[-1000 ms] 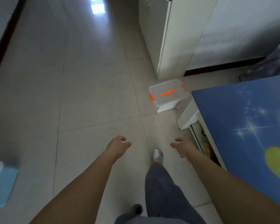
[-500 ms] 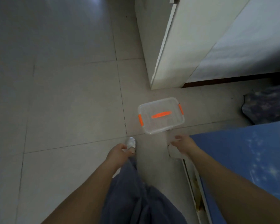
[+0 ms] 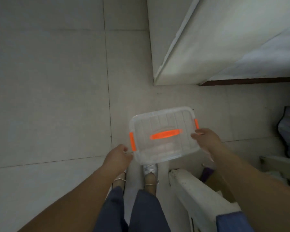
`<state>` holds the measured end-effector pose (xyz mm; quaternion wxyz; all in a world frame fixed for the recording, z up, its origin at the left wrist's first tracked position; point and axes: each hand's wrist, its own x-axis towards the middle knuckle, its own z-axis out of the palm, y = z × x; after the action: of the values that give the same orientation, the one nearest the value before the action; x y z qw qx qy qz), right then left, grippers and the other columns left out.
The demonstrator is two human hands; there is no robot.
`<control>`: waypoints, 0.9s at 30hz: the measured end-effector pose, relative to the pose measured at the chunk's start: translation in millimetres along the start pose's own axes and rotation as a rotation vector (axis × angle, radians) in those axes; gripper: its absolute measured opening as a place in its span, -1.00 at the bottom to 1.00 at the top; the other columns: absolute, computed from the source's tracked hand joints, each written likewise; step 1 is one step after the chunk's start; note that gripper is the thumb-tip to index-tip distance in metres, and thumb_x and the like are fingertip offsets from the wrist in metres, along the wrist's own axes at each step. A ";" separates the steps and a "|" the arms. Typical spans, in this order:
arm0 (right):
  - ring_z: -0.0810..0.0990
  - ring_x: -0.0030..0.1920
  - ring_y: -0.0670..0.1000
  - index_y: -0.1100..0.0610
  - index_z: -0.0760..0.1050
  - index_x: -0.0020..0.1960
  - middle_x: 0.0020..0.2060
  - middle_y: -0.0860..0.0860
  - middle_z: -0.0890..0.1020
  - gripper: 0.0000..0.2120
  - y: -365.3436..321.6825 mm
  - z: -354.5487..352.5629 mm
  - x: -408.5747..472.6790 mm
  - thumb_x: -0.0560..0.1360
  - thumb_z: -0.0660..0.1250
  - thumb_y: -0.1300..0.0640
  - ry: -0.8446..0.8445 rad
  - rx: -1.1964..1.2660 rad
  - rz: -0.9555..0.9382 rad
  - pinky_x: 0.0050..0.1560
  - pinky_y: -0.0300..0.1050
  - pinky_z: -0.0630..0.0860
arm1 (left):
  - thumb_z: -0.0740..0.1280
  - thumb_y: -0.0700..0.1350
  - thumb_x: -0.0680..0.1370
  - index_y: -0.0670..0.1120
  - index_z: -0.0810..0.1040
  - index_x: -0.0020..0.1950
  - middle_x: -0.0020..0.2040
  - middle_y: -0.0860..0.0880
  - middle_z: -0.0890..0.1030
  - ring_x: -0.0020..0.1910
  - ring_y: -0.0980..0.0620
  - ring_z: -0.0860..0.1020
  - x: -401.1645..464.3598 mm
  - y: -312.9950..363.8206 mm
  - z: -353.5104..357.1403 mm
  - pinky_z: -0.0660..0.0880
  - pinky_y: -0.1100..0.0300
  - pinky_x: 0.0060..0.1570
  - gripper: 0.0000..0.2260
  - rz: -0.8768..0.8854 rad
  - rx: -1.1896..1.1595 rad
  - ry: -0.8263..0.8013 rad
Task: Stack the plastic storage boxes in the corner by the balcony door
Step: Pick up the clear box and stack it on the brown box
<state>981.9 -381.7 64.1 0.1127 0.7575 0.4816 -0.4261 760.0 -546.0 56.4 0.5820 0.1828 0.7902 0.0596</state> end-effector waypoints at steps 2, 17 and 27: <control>0.51 0.24 0.18 0.20 0.41 0.34 0.29 0.18 0.52 -0.57 4.2 4.2 43.2 0.51 0.31 0.10 0.025 -0.096 0.018 0.23 -0.08 0.39 | 0.31 -0.07 0.52 -0.16 0.39 0.36 0.27 -0.20 0.52 0.20 -0.13 0.51 39.5 2.7 18.3 0.41 0.17 0.14 -0.57 -0.033 0.002 0.024; 0.54 -0.13 0.08 0.09 0.49 0.22 -0.12 0.02 0.56 -0.48 57.7 42.5 226.1 0.39 0.38 -0.20 -0.127 0.111 0.116 -0.12 0.00 0.47 | 0.39 -0.08 0.47 -0.12 0.33 0.34 0.20 -0.18 0.53 0.07 -0.18 0.57 202.1 -10.5 80.1 0.58 -0.06 -0.02 -0.51 -0.270 -0.438 0.116; 0.51 -0.35 0.03 0.18 0.52 -0.03 -0.28 0.07 0.57 -0.75 -8.0 23.0 94.8 0.47 0.36 0.00 -0.161 0.168 0.054 -0.38 -0.17 0.41 | 0.41 -0.11 0.45 -0.13 0.33 0.37 0.26 -0.22 0.49 0.15 -0.20 0.52 81.4 -18.3 -18.5 0.50 -0.17 0.16 -0.47 -0.312 -0.503 0.228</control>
<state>979.3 -330.9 -19.5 0.0987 0.7402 0.4130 -0.5213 717.7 -531.6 -16.5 0.5187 -0.0979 0.8294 0.1831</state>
